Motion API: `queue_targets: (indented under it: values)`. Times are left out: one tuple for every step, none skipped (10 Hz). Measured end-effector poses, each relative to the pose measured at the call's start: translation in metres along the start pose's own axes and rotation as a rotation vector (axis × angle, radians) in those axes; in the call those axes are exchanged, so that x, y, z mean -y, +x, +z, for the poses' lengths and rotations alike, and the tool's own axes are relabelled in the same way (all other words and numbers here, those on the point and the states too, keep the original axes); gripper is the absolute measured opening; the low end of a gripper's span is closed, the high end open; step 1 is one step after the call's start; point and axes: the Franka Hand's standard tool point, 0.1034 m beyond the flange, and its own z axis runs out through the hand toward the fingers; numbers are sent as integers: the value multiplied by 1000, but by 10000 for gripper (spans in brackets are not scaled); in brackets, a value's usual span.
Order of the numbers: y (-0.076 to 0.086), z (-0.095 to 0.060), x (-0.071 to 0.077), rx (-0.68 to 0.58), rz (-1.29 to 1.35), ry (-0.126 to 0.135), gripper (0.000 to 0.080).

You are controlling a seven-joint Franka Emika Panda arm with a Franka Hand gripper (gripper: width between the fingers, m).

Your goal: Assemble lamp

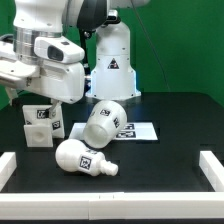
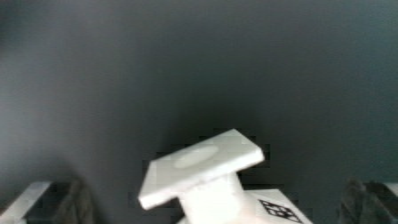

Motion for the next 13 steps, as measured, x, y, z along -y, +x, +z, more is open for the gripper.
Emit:
queue_targets:
  values:
    - [-6,-5,-4,14,87,-4,698]
    - [-11,-7,-10,29,267,-22,698]
    - [-15,-5,-14,49,379,-43,698]
    - [-13,1,-9,52,406,-51,698]
    - [-12,1,-8,43,501,-50,698]
    - [-11,1,-9,41,560,-52,698]
    - [-11,2,-9,40,596,-52,698]
    - [-11,1,-10,36,716,-58,698]
    - [-14,-3,-13,33,882,-68,698]
    - [-22,-13,-21,39,1006,-82,698]
    - [-30,-21,-29,31,1227,-89,698]
    - [-36,-26,-36,24,1421,-91,698]
    - [-36,-24,-36,3,1593,-86,698]
